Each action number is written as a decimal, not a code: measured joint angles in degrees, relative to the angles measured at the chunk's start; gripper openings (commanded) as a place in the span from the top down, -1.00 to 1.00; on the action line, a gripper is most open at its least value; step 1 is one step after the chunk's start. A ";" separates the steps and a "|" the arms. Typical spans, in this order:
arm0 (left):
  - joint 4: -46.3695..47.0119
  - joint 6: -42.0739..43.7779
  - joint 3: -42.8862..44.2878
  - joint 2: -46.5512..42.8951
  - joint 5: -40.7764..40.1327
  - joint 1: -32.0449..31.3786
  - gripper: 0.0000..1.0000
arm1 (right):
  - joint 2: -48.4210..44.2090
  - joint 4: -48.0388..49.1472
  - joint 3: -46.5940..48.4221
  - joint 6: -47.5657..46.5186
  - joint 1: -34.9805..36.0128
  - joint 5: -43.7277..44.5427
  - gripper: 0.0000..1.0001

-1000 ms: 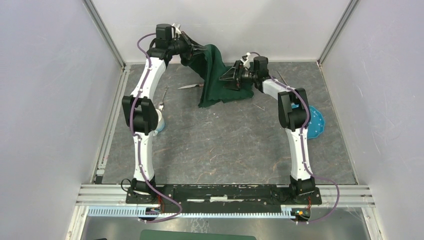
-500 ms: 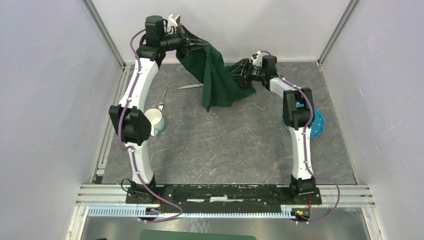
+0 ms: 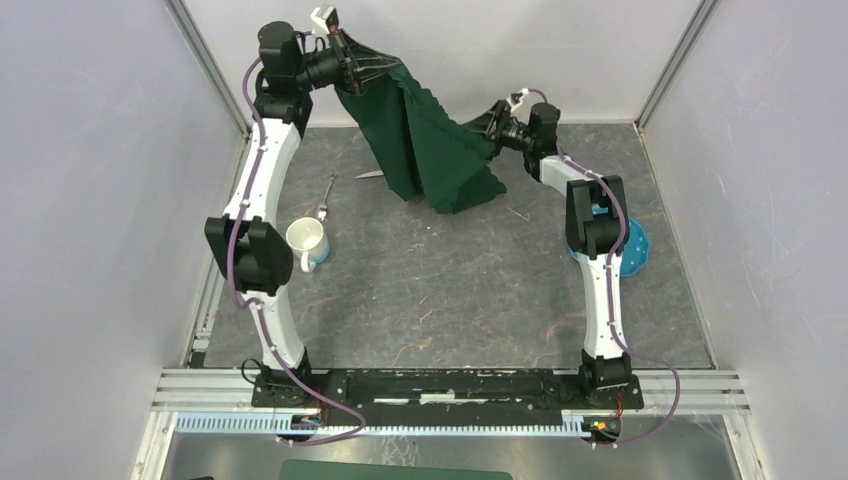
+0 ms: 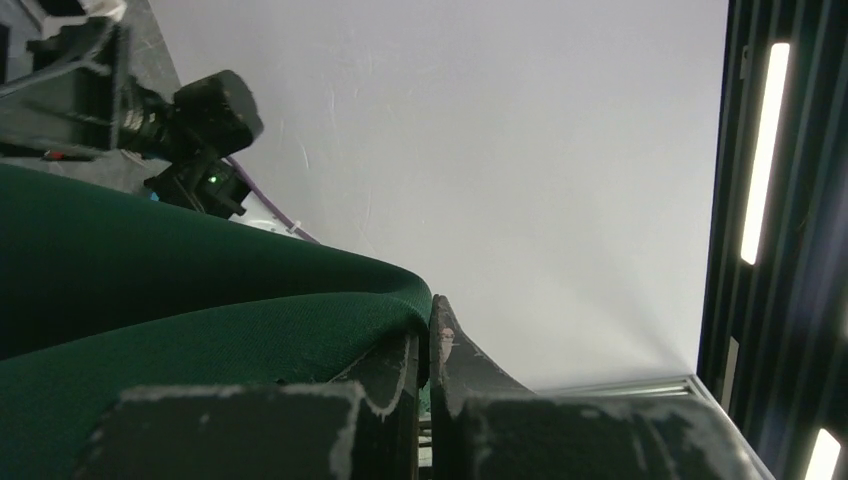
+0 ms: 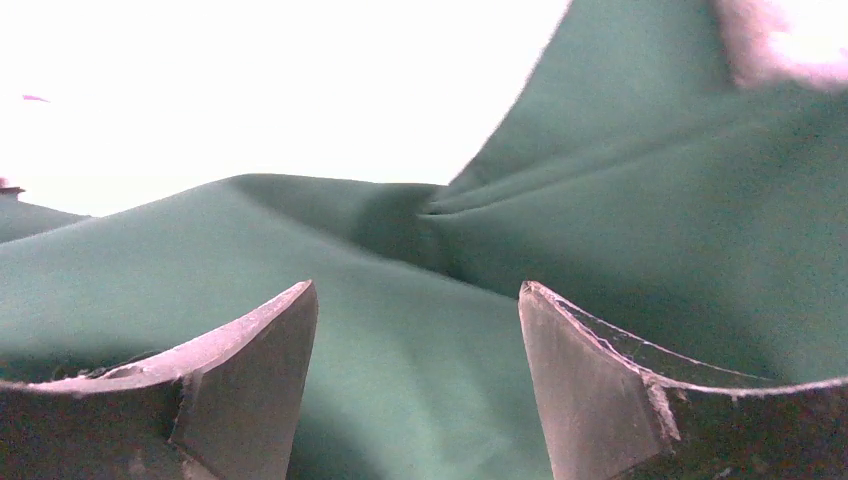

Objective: Set the dinner table for one person
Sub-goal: Flatten out the napkin at the center of the board.

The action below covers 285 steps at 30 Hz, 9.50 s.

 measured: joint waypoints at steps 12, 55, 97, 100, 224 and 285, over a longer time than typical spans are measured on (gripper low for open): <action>11.82 -7.65 0.42 11.74 1.97 -1.11 0.96 | 0.83 38.62 2.36 31.63 -0.72 5.27 -0.60; 23.30 -14.49 9.94 25.97 1.60 -5.81 0.96 | -29.90 -53.33 -0.33 -70.07 11.28 26.88 -0.33; 19.85 -14.38 9.25 24.44 1.29 -3.30 0.96 | -28.81 -28.57 -2.21 -71.71 15.43 21.29 -0.19; 19.76 -14.38 9.27 24.44 1.31 -3.30 0.96 | -28.81 -26.49 -3.82 -71.17 15.43 20.24 -0.18; -16.76 76.61 -11.45 2.12 -42.53 -15.26 -1.00 | -22.40 3.80 10.40 -20.22 -8.00 1.70 1.00; 38.82 99.30 -40.17 -3.85 -68.65 -31.56 -0.30 | -21.94 18.25 3.61 -9.68 -12.66 -0.33 1.00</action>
